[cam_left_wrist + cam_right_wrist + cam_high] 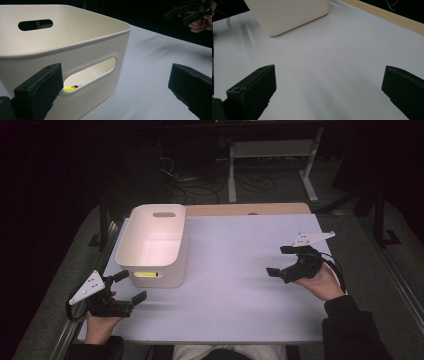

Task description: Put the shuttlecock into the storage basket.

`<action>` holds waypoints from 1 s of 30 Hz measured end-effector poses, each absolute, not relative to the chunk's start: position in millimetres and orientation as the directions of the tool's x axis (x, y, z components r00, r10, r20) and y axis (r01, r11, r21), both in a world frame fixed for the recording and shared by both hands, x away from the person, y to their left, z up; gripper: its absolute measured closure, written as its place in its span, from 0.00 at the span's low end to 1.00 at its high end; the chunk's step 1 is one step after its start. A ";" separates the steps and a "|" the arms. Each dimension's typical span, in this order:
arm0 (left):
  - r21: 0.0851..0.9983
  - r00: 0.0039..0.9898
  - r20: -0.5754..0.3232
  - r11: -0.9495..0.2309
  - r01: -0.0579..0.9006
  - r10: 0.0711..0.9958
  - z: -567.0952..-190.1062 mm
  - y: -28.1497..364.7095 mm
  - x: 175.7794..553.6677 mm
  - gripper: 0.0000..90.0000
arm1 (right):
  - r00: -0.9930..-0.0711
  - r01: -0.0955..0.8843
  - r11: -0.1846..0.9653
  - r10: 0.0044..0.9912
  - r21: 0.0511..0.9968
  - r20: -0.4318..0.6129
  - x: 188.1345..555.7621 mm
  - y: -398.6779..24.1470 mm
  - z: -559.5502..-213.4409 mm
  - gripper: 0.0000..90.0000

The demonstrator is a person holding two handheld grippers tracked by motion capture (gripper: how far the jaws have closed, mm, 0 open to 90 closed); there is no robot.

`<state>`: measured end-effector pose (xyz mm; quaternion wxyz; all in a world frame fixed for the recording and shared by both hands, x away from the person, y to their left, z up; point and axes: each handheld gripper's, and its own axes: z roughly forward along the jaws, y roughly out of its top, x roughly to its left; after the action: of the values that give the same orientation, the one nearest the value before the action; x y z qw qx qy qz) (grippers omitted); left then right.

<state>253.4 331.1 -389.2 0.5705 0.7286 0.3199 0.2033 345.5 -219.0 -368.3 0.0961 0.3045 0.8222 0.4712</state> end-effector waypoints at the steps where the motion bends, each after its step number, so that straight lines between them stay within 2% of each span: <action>1: 0.961 0.712 -0.068 -0.145 0.234 0.698 -389.2 331.1 253.4 0.00 | -0.796 0.411 0.370 0.591 0.833 0.130 344.7 -220.2 -369.5 0.00; 30: 0.959 0.715 -0.063 -0.156 0.237 0.696 -389.5 330.7 254.2 0.00 | -0.724 0.471 0.288 0.666 0.834 0.179 311.5 -269.9 -404.9 0.00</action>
<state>254.2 330.7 -389.5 0.5661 0.7328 0.3182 0.2030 311.5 -269.9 -404.9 0.1022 0.3573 0.7959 0.4779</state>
